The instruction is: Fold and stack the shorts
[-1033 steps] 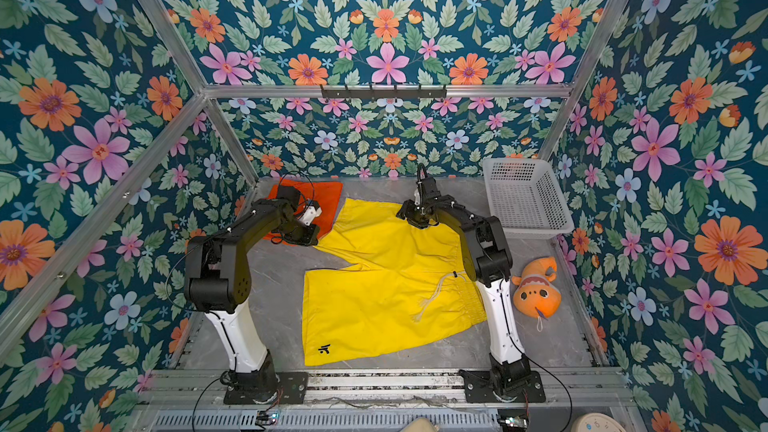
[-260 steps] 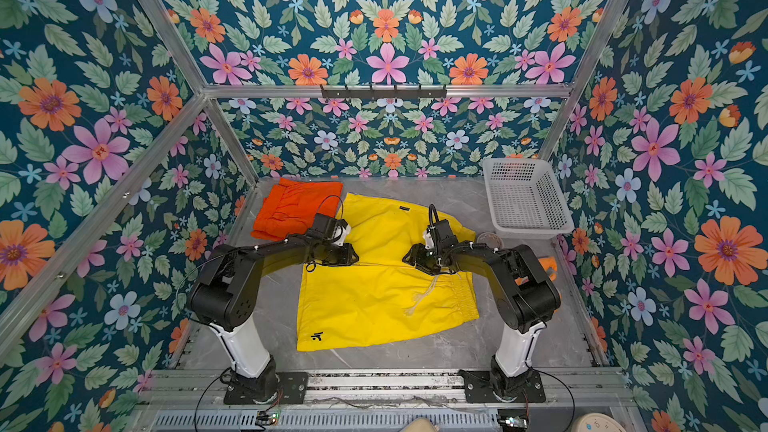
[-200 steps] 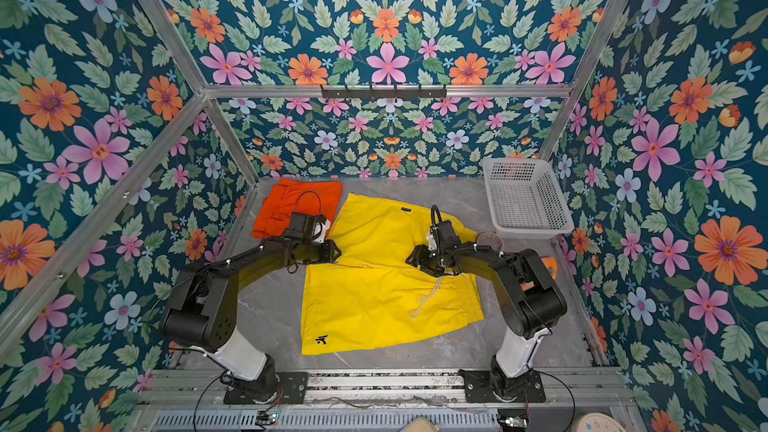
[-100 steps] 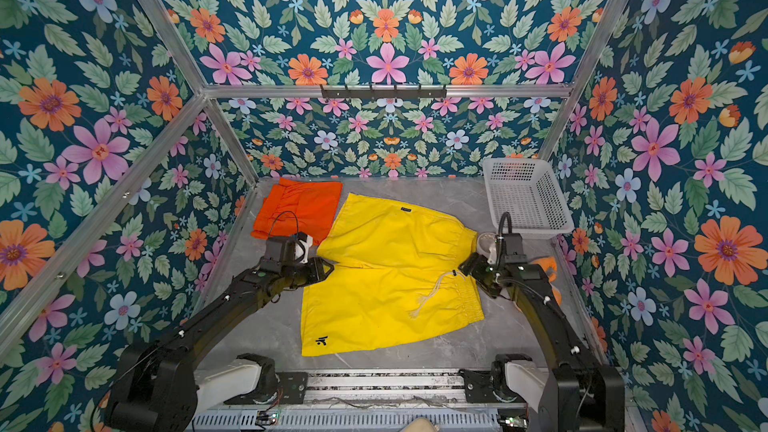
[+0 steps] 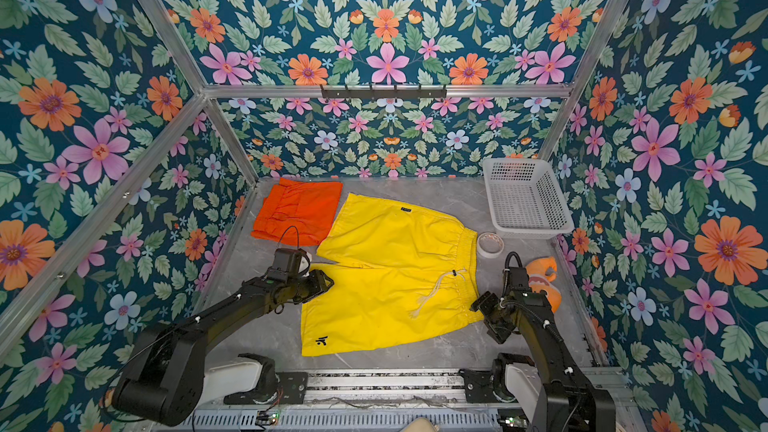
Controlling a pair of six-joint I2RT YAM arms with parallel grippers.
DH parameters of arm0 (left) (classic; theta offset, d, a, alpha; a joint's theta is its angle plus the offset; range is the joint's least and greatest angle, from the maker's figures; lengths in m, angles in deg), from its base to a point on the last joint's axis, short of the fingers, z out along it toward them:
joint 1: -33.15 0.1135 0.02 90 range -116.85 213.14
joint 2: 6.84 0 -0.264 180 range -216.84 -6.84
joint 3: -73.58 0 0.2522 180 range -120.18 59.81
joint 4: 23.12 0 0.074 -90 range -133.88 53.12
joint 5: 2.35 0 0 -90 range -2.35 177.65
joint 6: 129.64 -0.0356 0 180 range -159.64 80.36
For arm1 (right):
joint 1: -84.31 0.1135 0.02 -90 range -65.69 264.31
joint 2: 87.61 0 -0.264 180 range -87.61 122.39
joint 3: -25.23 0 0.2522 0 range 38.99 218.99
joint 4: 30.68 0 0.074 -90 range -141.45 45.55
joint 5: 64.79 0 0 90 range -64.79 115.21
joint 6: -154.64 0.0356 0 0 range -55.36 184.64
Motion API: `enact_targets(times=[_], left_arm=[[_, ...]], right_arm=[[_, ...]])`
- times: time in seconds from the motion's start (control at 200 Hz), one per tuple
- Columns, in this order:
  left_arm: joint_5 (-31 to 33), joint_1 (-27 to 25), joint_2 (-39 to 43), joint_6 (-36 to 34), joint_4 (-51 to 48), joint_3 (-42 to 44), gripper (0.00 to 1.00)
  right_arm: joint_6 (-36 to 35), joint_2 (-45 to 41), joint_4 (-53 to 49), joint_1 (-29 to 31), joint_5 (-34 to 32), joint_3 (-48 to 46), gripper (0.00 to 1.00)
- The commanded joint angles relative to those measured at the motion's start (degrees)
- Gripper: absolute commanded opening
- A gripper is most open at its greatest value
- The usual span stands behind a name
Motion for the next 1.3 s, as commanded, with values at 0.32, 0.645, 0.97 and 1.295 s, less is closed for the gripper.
enact_targets(times=[0.32,0.645,0.97,1.295], left_arm=[[2.73,0.76,-9.36,-1.62,5.04,-3.43,0.52],[2.48,0.98,-3.73,-1.08,-1.05,-8.24,0.52],[5.77,0.79,21.60,12.88,-21.79,-2.38,0.54],[7.38,0.67,31.09,21.52,-45.09,-0.80,0.51]], right_arm=[[2.55,3.10,12.62,0.13,7.01,-3.29,0.66],[3.10,-0.77,10.63,1.14,6.20,-3.00,0.16],[5.97,-1.70,10.47,6.74,3.07,-2.36,0.10],[5.22,-2.37,7.89,8.13,1.11,0.22,0.11]])
